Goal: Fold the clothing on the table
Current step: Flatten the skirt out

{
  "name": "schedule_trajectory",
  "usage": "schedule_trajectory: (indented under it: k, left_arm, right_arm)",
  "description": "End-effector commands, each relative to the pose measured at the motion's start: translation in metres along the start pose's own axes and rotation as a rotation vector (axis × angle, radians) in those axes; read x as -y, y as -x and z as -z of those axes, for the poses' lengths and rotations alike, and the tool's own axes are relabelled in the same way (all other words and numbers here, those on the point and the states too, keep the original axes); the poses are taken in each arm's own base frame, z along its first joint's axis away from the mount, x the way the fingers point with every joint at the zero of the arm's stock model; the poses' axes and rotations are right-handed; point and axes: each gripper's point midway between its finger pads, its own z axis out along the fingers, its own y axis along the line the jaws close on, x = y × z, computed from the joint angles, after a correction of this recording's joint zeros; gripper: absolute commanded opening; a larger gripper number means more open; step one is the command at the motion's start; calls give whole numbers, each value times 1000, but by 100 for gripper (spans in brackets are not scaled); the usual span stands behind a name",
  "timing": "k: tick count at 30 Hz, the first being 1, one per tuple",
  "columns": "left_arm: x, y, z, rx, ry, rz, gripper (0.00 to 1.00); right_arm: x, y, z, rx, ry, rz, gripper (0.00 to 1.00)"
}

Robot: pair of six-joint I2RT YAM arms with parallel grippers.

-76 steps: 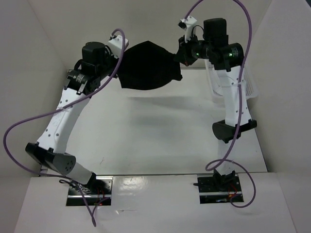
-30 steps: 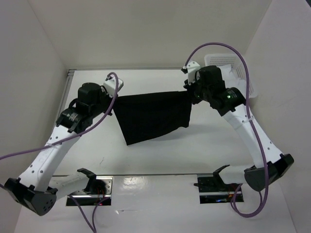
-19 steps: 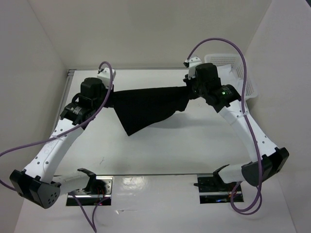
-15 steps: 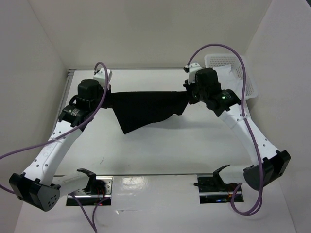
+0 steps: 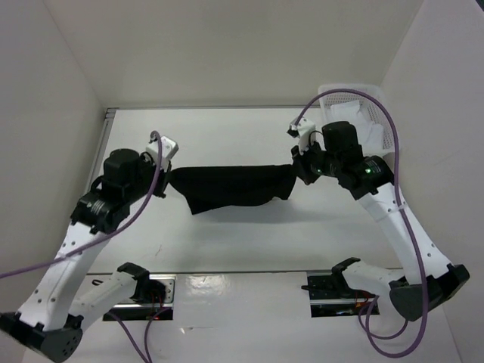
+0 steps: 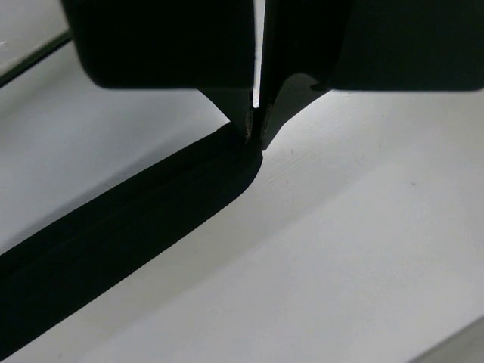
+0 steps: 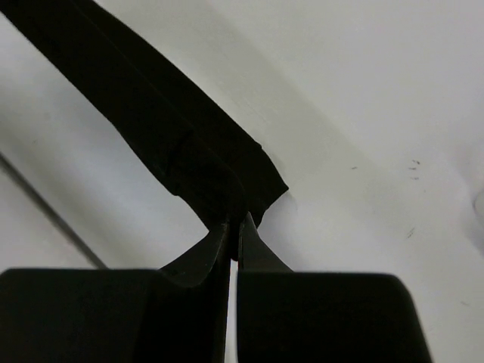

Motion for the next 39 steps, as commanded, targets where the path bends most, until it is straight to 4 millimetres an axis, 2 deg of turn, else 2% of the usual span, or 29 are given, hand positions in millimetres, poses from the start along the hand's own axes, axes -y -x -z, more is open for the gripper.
schedule_trajectory:
  k: [1, 3, 4, 5, 8, 12, 14, 15, 16, 18, 19, 20, 21, 22, 23, 24, 26, 27, 29, 30, 34, 36, 37, 38, 39]
  left_arm:
    - [6, 30, 43, 118, -40, -132, 0]
    - [11, 38, 58, 145, -67, -167, 0]
    - [14, 40, 64, 156, -79, -169, 0]
    - [18, 36, 69, 154, -102, -184, 0]
    - [25, 33, 78, 156, -139, -211, 0]
    - [43, 14, 74, 112, -246, -222, 6]
    - [45, 9, 68, 90, -261, -226, 6]
    - [46, 1, 59, 55, -279, -227, 6]
    - [45, 5, 55, 65, -277, -229, 6]
    - [39, 0, 40, 32, -254, -235, 6]
    - [34, -3, 32, 14, -231, -233, 4]
    - [30, 2, 26, 25, -211, -237, 4]
    - [23, 1, 13, 7, -186, -244, 3]
    - [21, 2, 6, 0, -177, -244, 3]
    - [18, 2, 0, -7, -166, -244, 3]
    - [15, 0, -12, -30, -161, -240, 1]
    - [8, 3, -26, -25, -126, -235, 1]
    - [9, -7, -38, -54, -134, -230, 1]
    - [-4, -5, -53, -52, -77, -219, 0]
    - [-5, -10, -58, -62, -70, -218, 0]
    - [-23, -20, -82, -85, -28, -184, 0]
    - [-27, -32, -97, -112, -31, -172, 0]
    - [-33, -35, -101, -122, -20, -163, 0]
    - [-43, -50, -118, -165, -9, -143, 0]
    - [-50, -47, -123, -155, -3, -132, 0]
  right_arm:
    - [-35, 19, 46, 77, 174, 129, 0]
    - [-48, 21, 55, 92, 255, 175, 0]
    - [-54, 13, 57, 65, 286, 174, 0]
    - [-60, 14, 61, 73, 322, 184, 0]
    - [-72, -2, 65, 36, 390, 200, 0]
    - [-87, -14, 70, 10, 498, 218, 0]
    - [-86, -18, 64, -12, 508, 214, 0]
    - [-84, -19, 60, -13, 499, 217, 0]
    - [-79, -25, 49, -44, 488, 197, 0]
    - [-71, -19, 37, -32, 457, 201, 0]
    - [-65, -23, 25, -61, 438, 177, 0]
    - [-62, -25, 16, -68, 429, 177, 0]
    - [-52, -25, 0, -81, 396, 160, 0]
    - [-48, -21, -3, -64, 372, 174, 0]
    - [-43, -27, -17, -94, 366, 163, 0]
    - [-36, -22, -27, -80, 344, 165, 0]
    - [-25, -33, -52, -135, 320, 152, 0]
    - [-15, -34, -62, -133, 297, 146, 0]
    - [-1, -44, -80, -167, 287, 111, 0]
    - [15, -43, -83, -160, 257, 98, 0]
    - [50, -47, -106, -179, 202, 78, 0]
    - [65, -59, -122, -216, 177, 69, 0]
    - [69, -57, -127, -217, 168, 72, 0]
    - [83, -61, -142, -228, 143, 66, 0]
    - [88, -62, -147, -234, 132, 68, 0]
